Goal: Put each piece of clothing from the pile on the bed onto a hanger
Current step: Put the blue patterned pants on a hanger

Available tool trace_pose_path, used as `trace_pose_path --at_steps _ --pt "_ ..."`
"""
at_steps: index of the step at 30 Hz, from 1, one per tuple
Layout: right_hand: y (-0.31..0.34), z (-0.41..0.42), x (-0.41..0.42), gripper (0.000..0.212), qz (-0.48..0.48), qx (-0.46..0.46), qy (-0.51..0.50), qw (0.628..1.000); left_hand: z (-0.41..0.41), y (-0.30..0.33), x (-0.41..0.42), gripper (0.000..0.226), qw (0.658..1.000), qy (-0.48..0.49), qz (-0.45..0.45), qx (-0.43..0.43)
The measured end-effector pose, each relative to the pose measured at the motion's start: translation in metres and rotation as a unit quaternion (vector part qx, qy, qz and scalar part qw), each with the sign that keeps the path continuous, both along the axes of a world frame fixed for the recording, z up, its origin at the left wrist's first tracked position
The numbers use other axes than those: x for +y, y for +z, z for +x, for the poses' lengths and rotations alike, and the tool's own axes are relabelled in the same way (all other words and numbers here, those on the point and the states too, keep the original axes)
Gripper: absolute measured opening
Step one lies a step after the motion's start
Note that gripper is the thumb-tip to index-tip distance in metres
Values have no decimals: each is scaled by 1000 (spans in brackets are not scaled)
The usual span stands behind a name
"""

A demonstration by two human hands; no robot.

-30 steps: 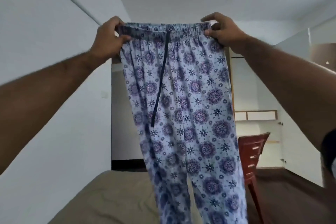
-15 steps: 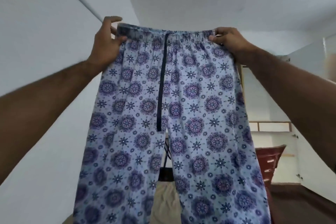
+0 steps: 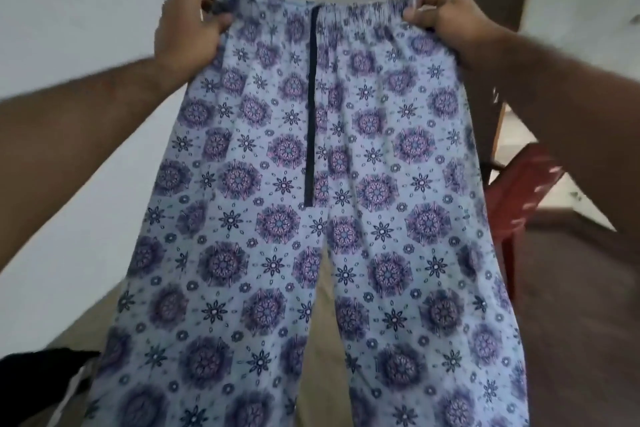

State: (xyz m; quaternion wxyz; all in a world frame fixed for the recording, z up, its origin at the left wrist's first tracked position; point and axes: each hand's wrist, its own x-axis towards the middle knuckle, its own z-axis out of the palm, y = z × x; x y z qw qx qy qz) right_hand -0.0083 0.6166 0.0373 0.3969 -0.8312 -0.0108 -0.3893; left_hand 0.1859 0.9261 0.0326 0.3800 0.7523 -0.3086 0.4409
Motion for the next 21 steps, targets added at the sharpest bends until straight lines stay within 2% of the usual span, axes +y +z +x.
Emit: trace_pose_path --at_steps 4,7,12,14,15,17,18,21 --pt "-100 90 -55 22 28 57 -25 998 90 -91 -64 27 996 11 54 70" --pt "-184 158 -98 27 46 104 -52 992 161 -170 -107 33 983 16 98 155" --pt "-331 256 -158 25 87 194 -129 969 221 -306 -161 15 948 15 168 269" --pt "-375 275 -166 12 73 222 -154 960 231 -354 -176 11 934 5 188 302" --pt "-391 278 -168 4 51 233 -163 957 234 -373 -182 11 926 0 191 326" --pt "-414 281 -174 9 32 255 -182 949 238 -406 -194 10 905 -11 171 389" --pt "-421 279 -176 4 44 266 -179 946 237 -416 -199 8 891 -25 148 428" --pt "-435 273 -179 20 106 277 -177 938 230 -426 -204 12 846 -99 49 521"
